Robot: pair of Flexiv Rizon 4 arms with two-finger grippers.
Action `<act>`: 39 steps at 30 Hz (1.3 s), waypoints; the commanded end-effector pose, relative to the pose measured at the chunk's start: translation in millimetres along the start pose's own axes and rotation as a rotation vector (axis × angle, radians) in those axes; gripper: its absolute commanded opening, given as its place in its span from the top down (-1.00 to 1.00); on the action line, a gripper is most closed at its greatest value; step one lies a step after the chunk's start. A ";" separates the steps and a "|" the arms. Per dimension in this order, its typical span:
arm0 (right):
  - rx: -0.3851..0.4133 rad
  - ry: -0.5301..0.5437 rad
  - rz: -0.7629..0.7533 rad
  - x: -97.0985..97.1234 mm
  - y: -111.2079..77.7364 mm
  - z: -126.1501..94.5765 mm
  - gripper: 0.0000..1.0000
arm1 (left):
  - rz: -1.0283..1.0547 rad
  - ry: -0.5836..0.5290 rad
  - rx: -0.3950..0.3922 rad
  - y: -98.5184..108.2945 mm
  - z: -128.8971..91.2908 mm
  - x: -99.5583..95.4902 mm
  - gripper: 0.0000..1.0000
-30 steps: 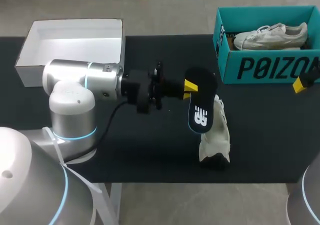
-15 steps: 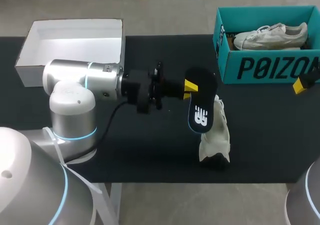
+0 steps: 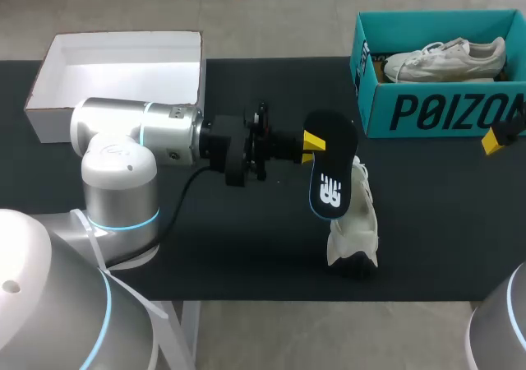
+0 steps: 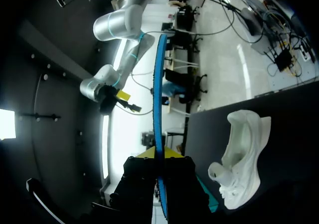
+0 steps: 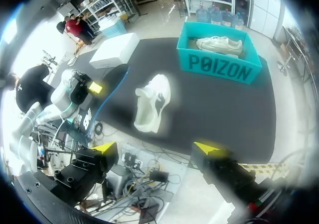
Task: Take the shoe out of the shoebox, open the shoe tongue, remove and reinsert the insole, then place the shoe into the shoebox
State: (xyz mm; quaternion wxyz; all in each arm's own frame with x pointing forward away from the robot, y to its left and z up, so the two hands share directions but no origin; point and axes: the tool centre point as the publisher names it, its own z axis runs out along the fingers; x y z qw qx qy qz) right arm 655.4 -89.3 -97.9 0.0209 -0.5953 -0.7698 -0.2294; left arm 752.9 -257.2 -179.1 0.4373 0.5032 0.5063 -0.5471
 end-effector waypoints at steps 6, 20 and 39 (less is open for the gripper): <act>0.004 -0.001 0.002 -0.2 1.7 1.2 -1.00 | 0.001 0.002 0.001 0.6 0.8 0.3 1.00; 0.004 -0.001 0.002 -0.2 1.7 1.2 -1.00 | -0.130 0.048 0.064 -43.7 7.5 28.7 1.00; 0.004 -0.001 0.002 -0.2 1.7 1.2 -1.00 | -0.289 0.038 0.164 -69.9 42.8 78.7 1.00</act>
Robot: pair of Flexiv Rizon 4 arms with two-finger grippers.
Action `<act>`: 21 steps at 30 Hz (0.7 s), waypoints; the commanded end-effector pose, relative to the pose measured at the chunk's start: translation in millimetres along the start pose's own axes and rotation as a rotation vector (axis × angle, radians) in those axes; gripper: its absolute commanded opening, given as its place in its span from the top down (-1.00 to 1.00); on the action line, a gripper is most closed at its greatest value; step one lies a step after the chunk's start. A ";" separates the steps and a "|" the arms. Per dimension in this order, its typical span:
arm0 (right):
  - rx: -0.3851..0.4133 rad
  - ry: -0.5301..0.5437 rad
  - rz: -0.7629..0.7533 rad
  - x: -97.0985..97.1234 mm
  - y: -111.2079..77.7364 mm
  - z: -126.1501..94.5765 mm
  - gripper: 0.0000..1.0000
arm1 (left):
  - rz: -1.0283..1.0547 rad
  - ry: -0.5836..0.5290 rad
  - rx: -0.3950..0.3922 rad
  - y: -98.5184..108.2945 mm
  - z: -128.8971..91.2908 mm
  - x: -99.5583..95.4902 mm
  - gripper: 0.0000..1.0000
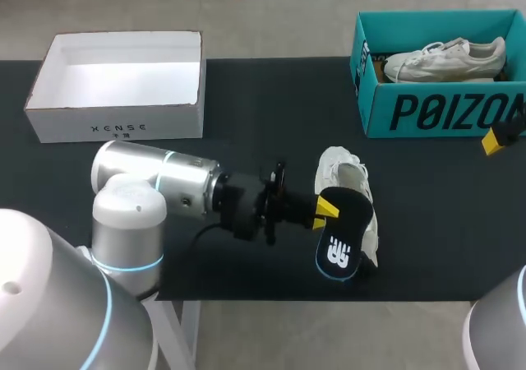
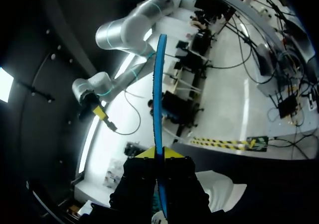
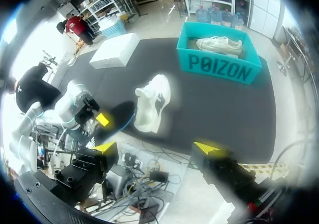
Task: Take the shoe out of the shoebox, open the shoe tongue, remove and reinsert the insole, then place the shoe into the shoebox
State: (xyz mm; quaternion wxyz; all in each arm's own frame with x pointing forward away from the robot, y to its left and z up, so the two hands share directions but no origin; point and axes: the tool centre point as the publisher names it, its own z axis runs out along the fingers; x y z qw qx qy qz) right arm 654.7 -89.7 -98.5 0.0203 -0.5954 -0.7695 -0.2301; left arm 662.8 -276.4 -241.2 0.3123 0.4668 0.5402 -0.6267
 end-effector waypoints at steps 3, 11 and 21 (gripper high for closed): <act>0.005 -0.001 0.001 0.1 2.6 1.0 -1.00 | -0.036 0.007 0.026 18.5 13.6 10.4 1.00; 0.005 -0.001 0.001 0.1 2.6 1.0 -1.00 | -0.084 0.008 0.047 36.1 20.6 26.4 1.00; 0.005 -0.001 0.001 0.1 2.6 1.0 -1.00 | -0.129 0.022 0.058 46.3 31.4 41.1 1.00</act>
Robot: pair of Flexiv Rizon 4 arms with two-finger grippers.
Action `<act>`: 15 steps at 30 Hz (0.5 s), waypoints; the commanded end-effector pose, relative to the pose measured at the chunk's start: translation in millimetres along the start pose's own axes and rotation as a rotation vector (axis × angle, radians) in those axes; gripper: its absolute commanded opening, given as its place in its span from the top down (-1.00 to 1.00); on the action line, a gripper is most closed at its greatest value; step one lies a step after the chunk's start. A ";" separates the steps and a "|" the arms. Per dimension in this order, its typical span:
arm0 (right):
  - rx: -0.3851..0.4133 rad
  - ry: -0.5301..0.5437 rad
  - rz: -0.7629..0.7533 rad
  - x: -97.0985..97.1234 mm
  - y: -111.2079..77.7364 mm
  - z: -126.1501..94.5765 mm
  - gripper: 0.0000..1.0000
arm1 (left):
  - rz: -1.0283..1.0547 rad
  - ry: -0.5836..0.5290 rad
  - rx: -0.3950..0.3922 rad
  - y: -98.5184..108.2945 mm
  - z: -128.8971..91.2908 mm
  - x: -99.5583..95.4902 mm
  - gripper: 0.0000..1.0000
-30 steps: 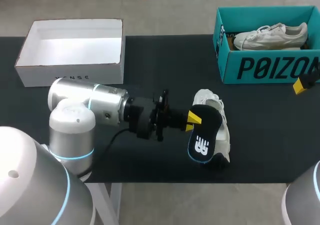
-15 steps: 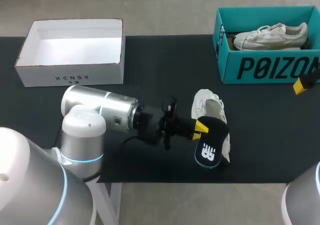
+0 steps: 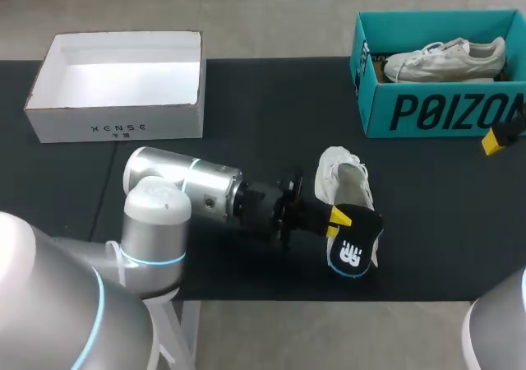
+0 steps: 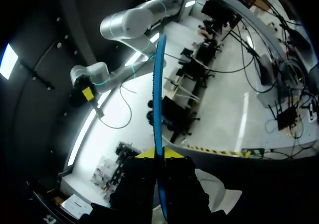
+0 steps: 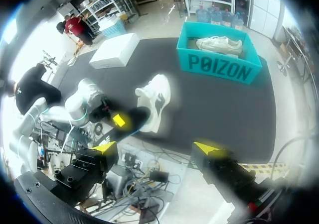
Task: Take the shoe out of the shoebox, open the shoe tongue, remove and reinsert the insole, then place the shoe into the shoebox
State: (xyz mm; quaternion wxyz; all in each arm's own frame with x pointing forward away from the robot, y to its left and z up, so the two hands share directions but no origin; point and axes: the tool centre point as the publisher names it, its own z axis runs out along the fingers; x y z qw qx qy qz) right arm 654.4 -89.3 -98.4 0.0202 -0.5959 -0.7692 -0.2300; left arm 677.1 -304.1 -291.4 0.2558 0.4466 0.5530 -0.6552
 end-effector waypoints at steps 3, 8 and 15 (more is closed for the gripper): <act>0.006 0.000 0.000 -0.4 2.8 1.1 -1.00 | -0.013 0.011 -0.008 12.3 3.2 4.7 1.00; 0.006 0.000 0.000 -0.4 2.8 1.1 -1.00 | -0.016 0.015 -0.040 20.4 -6.9 4.7 1.00; 0.006 0.000 0.000 -0.4 2.8 1.1 -1.00 | -0.018 0.023 -0.056 37.1 -12.4 6.9 1.00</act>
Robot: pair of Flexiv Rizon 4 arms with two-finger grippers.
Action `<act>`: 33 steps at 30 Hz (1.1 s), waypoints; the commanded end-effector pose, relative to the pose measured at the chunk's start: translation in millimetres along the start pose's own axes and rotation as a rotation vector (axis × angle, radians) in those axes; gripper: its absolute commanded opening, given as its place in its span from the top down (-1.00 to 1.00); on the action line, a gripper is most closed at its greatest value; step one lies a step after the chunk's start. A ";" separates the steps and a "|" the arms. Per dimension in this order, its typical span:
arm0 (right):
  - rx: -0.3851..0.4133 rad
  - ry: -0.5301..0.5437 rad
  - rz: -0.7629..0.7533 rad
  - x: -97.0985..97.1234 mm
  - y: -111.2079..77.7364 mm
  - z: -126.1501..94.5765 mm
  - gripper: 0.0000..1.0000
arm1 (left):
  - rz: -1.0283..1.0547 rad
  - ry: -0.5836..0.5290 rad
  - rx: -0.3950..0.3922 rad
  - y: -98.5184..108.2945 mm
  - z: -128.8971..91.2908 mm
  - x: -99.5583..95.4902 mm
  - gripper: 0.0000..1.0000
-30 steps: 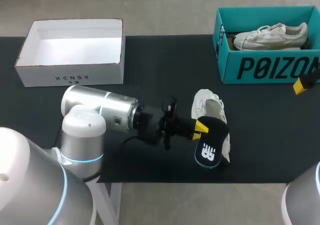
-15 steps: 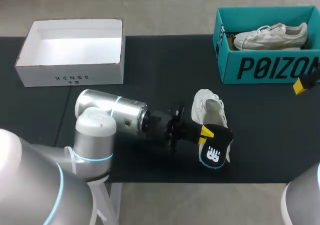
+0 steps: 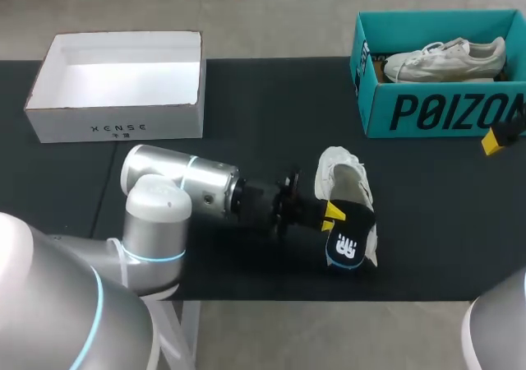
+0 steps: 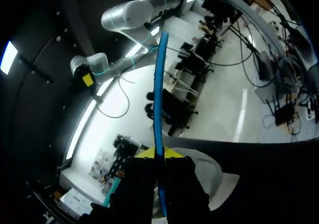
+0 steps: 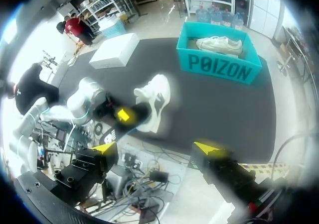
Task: Take the shoe out of the shoebox, open the shoe tongue, remove and reinsert the insole, then place the shoe into the shoebox
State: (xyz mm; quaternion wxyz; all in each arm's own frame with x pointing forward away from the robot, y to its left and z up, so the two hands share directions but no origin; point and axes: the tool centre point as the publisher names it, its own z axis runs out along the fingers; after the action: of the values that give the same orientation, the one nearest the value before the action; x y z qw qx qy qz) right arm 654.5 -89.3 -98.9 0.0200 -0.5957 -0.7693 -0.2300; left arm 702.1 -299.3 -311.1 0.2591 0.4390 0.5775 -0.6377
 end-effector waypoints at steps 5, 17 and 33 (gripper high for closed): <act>0.006 0.000 0.001 -0.2 2.8 0.6 -1.00 | -0.003 0.007 -0.002 20.4 4.4 1.6 1.00; 0.006 0.000 0.001 -0.2 2.8 0.6 -1.00 | 0.046 0.111 -0.068 56.5 -0.9 -4.4 1.00; 0.006 0.000 0.001 -0.2 2.8 0.6 -1.00 | 0.042 0.198 -0.161 87.9 -8.9 9.7 1.00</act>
State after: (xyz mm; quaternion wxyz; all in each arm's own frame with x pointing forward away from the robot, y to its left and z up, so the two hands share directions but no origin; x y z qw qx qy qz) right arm 654.4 -89.6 -99.5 0.0197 -0.5954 -0.7694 -0.2306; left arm 771.5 -302.6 -363.5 0.2510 0.4875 0.6375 -0.5413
